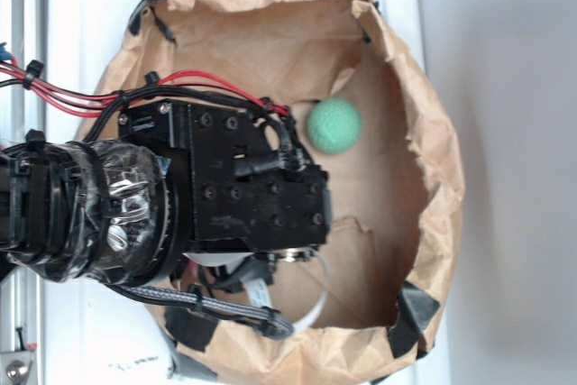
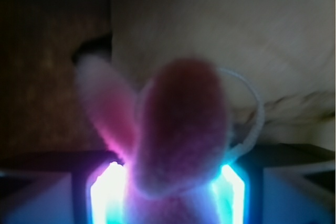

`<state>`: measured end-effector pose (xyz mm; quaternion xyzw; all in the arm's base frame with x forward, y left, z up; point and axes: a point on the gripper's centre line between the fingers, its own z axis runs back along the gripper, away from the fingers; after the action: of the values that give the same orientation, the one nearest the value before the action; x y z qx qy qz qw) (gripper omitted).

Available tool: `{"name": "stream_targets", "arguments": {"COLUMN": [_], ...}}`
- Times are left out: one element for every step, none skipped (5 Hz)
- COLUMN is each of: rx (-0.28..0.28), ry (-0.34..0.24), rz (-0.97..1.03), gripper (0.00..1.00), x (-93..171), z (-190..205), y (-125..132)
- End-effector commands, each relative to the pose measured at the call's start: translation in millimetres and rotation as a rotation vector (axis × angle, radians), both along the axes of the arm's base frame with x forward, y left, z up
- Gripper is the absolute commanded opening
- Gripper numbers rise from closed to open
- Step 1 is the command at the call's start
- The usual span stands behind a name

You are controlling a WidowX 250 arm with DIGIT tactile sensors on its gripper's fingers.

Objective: Grab the pink bunny.

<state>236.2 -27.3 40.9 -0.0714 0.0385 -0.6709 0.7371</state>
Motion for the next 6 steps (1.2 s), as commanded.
{"name": "stream_targets", "arguments": {"rx": [-0.088,-0.118,-0.149,-0.145,-0.115,-0.096], "ry": [-0.195,-0.261,-0.294,-0.251,-0.225,-0.214], "rz": [0.307,0.551,0.805,0.998,1.211,1.318], "gripper": [0.00,0.00,0.00,0.00,0.00,0.00], "x": [40,49,49,44,37,36], "z": [64,80,91,99,111,122], "y": [22,37,48,49,45,42]}}
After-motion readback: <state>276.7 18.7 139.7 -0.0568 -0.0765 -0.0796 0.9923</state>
